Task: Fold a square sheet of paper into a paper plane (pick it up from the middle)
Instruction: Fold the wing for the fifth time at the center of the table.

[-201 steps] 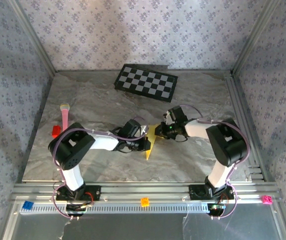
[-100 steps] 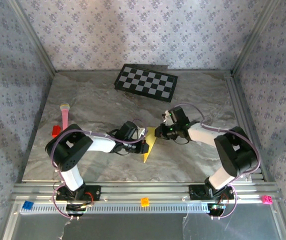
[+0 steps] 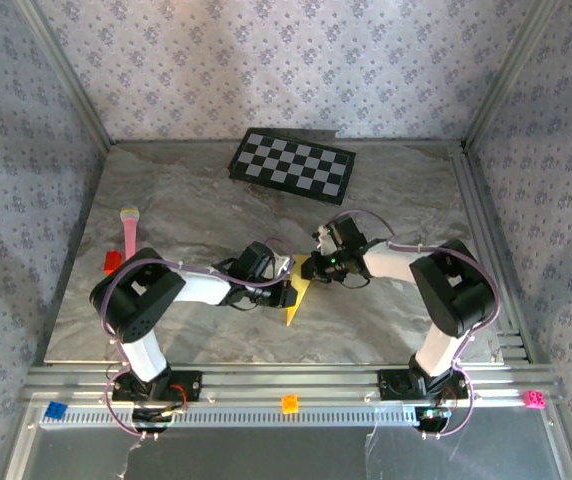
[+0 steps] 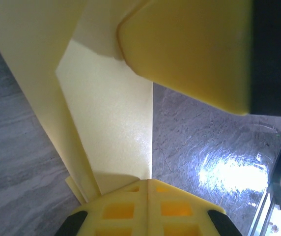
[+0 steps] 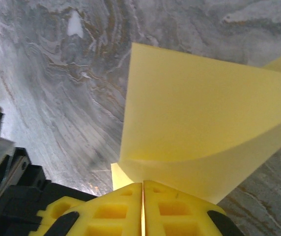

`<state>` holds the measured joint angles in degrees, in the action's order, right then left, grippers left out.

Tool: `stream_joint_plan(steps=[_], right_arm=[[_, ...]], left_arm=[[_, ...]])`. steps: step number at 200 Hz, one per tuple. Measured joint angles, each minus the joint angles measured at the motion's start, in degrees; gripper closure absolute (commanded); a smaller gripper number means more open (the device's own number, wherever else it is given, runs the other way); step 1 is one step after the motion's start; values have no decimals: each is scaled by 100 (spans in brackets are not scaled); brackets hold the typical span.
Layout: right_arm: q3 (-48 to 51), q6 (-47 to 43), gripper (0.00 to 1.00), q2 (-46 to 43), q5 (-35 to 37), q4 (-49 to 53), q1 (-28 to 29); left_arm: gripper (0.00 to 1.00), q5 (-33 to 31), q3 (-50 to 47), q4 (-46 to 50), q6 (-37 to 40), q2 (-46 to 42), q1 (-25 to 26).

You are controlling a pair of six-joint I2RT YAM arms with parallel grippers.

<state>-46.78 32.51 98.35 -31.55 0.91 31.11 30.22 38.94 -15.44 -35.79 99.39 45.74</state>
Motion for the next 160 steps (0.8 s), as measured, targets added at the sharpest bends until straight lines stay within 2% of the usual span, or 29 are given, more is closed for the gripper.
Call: stream_joint_plan(steps=[50, 104, 160], right_arm=[[13, 138, 90, 262, 87, -227, -262], [13, 433, 89, 398, -136, -402, -529], [-15, 584, 88, 407, 57, -496, -874]], left_arm=[[100, -7, -9, 50, 4, -31, 0], [100, -2, -87, -52, 24, -42, -4], [100, -4, -125, -94, 42, -66, -4]])
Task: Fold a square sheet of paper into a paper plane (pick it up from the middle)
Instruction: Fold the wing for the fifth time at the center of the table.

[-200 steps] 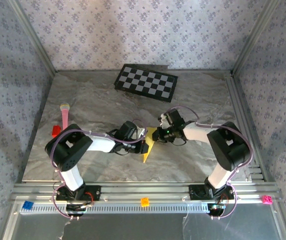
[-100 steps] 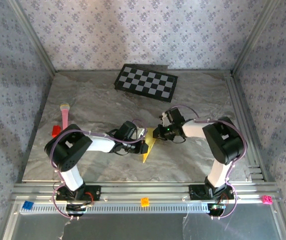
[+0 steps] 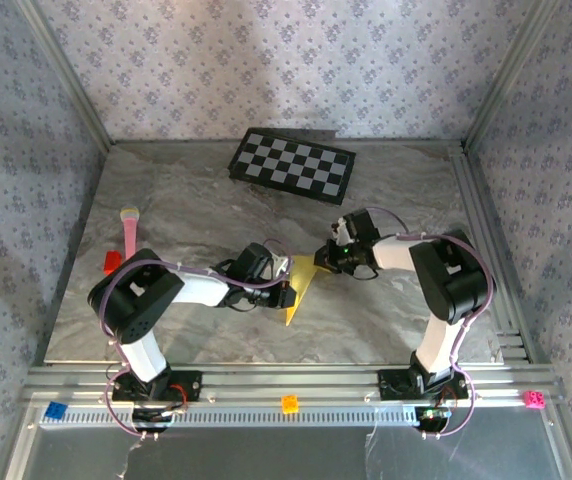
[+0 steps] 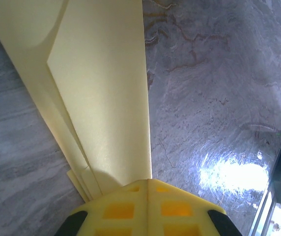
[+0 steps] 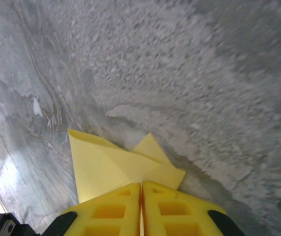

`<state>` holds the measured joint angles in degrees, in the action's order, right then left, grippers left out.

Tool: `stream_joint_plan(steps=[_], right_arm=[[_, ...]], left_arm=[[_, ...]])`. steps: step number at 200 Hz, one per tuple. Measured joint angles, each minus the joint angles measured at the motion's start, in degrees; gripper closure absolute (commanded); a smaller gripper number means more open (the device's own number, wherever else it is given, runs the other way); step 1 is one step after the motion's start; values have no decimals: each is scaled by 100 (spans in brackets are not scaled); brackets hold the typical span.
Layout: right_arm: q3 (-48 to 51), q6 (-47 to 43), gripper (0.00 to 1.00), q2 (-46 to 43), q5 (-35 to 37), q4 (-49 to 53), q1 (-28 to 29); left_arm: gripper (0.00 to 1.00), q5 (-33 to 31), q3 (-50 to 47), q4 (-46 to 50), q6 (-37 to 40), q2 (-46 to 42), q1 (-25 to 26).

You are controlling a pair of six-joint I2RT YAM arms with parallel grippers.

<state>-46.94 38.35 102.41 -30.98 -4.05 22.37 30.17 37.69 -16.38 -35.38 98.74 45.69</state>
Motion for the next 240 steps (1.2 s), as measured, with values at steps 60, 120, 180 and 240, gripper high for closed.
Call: stream_joint_plan(steps=[60, 120, 180, 240], right_arm=[[-192, -87, 89, -120, 555, 452, -225], [-264, -758, 90, -745, 723, 988, -278], [-278, -1062, 94, -516, -188, 769, 188], [-365, -1176, 98, 66, -181, 883, 122]], left_arm=[[100, 13, 2, 2, 57, 2, 0], [100, 55, 37, 76, 192, 4, -7], [100, 66, 109, 254, 223, 4, -28], [100, 63, 127, 299, 236, -4, -28]])
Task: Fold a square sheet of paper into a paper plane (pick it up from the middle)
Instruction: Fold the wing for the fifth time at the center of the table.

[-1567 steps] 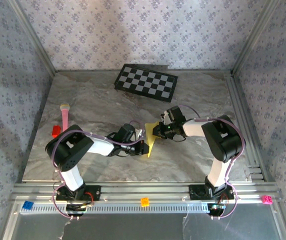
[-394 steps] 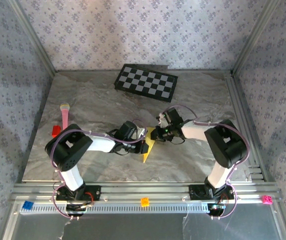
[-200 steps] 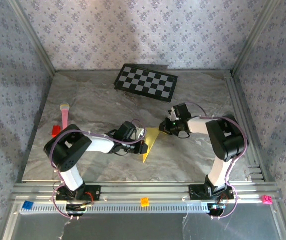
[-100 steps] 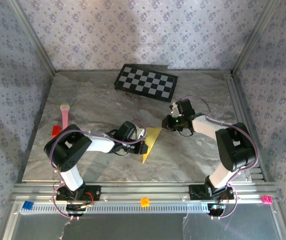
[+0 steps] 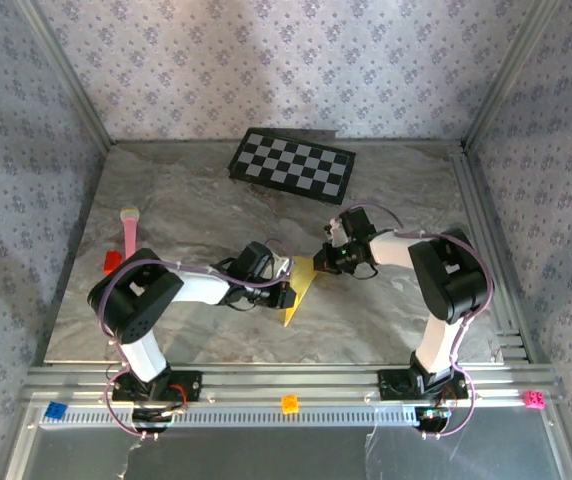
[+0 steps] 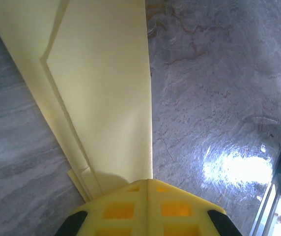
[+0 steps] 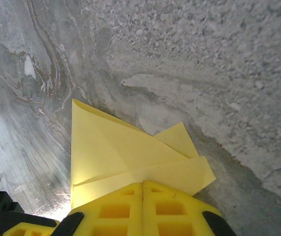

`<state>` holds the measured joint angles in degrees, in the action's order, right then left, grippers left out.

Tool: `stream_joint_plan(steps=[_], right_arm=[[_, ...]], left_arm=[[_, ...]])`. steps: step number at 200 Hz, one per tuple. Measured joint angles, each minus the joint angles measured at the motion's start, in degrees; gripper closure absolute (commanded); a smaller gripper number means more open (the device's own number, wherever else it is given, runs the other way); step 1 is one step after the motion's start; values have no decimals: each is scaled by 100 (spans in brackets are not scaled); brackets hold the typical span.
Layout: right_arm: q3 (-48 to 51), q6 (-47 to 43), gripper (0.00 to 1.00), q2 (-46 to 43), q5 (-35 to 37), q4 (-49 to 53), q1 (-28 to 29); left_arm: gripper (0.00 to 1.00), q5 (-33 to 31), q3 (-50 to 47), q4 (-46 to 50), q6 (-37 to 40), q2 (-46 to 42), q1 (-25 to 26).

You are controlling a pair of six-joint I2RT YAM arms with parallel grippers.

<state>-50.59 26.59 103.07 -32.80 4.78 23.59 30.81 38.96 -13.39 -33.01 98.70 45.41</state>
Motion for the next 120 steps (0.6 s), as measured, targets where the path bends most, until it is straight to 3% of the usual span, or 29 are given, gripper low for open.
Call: stream_joint_plan(steps=[52, 120], right_arm=[[-31, -4, 98, 35, -15, 7, -4], [-138, 13, 98, 50, 203, 90, 120]], left_arm=[[91, -149, 116, 752, -105, -413, -9], [90, -37, 1093, 732, -476, -240, -83]])
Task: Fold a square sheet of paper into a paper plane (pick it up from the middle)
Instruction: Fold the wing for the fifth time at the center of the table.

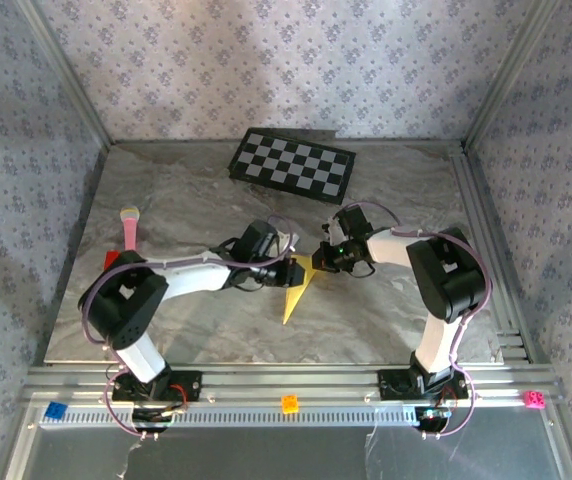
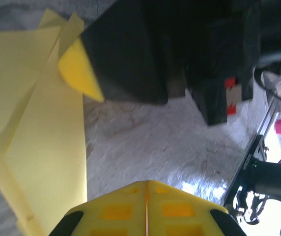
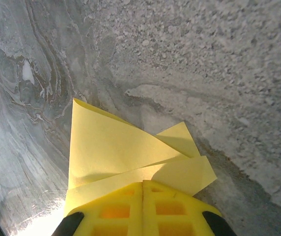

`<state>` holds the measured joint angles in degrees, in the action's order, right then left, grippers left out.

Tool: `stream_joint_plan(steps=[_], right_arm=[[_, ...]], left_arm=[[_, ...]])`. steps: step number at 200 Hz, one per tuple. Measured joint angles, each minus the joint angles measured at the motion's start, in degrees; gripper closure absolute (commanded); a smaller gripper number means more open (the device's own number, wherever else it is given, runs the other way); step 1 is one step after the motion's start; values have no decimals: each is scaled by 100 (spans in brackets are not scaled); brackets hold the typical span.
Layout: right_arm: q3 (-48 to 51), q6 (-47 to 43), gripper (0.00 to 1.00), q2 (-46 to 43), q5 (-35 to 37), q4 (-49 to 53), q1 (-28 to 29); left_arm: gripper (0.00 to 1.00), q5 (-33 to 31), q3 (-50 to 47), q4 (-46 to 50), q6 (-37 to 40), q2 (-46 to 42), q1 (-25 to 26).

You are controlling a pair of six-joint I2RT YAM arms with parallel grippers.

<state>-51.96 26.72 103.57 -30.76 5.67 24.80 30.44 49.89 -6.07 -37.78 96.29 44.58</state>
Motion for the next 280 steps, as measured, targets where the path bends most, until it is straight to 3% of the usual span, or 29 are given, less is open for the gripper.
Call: stream_joint_plan(steps=[63, 105, 280], right_arm=[[37, 140, 98, 0, 7, -96, 11], [72, 197, 99, 0, 4, -166, 11], [195, 267, 100, -59, 13, -310, 0]], left_arm=[[92, -155, 549, 61, -197, 1069, 101], [94, -452, 588, 157, -227, 1235, 258], [88, -964, -914, 654, 417, -278, 658]])
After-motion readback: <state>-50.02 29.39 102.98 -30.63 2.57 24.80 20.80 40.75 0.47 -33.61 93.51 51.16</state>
